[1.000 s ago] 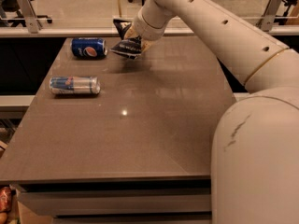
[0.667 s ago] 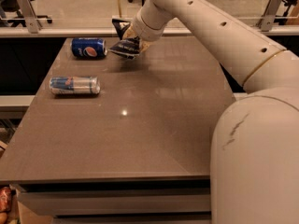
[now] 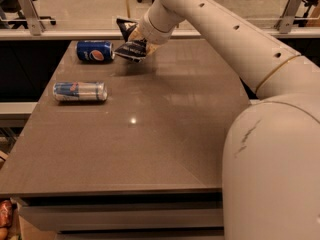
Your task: Move blue chip bag near pepsi can
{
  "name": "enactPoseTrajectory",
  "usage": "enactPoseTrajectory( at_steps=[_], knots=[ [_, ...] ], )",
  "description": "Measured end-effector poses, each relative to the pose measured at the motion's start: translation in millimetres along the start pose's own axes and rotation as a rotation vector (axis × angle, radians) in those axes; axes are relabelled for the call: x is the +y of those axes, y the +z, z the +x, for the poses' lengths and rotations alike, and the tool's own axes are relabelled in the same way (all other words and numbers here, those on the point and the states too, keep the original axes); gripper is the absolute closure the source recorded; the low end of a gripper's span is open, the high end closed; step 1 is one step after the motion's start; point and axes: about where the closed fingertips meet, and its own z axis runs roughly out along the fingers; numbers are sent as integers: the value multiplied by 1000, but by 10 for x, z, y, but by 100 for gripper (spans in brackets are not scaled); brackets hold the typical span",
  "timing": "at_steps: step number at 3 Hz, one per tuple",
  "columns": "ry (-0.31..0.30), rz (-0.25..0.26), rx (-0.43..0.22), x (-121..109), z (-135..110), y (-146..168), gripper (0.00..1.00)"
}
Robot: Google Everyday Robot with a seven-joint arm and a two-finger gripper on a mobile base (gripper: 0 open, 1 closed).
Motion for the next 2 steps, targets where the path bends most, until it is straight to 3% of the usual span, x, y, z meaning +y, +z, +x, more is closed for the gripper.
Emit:
enactPoseTrajectory(
  at_steps=[2],
  knots=[
    [-27,31,-23,-141,-41,56,100]
  ],
)
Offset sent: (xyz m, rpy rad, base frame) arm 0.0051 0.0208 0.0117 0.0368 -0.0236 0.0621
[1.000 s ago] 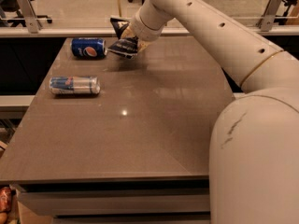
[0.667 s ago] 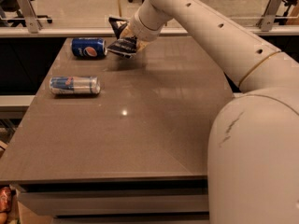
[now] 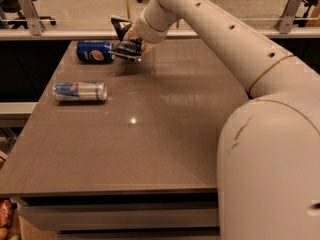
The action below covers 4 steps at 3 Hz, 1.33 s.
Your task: Move blue chip bag near pepsi can
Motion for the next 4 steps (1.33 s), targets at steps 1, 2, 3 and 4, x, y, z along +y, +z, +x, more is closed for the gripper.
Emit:
enactPoseTrajectory(
  at_steps=[1,2,3,4],
  knots=[
    [-14,19,-27,-77,-46,78,100],
    [-17,22,-36,-88,-56,106,100],
    [-16,24,-53,-104,-67,137,83],
    [-15,28,-69,-116,-76,169,60]
  ],
)
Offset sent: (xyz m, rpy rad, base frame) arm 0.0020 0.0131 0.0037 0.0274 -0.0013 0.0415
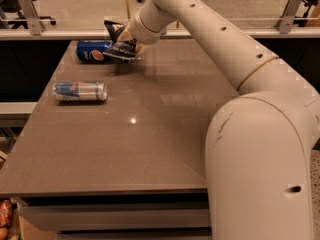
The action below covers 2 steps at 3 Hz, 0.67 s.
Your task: Move blue chip bag near pepsi can
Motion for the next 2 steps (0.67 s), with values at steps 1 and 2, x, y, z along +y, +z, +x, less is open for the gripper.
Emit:
enactPoseTrajectory(
  at_steps=[1,2],
  knots=[
    [1,0,-10,-3,-3,24,37],
    [-1,0,-19,-15,-7,45,13]
  ],
)
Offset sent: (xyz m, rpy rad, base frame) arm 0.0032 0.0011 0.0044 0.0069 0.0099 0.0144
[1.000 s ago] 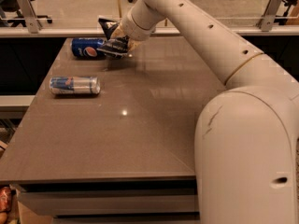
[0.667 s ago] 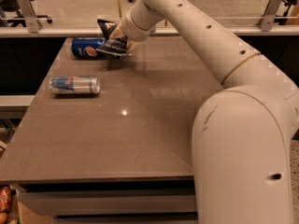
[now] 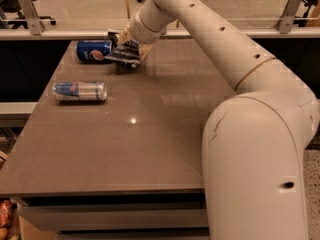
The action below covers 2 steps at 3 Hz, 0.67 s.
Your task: Move blue chip bag near pepsi can
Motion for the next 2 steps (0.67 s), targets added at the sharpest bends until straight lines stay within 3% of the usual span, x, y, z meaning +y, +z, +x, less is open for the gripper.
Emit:
enactPoseTrajectory(
  at_steps=[1,2],
  knots=[
    [-3,-3,-11,-12,-13,-1,0],
    [-5,3,-20,-34,-40,-33,0]
  ],
)
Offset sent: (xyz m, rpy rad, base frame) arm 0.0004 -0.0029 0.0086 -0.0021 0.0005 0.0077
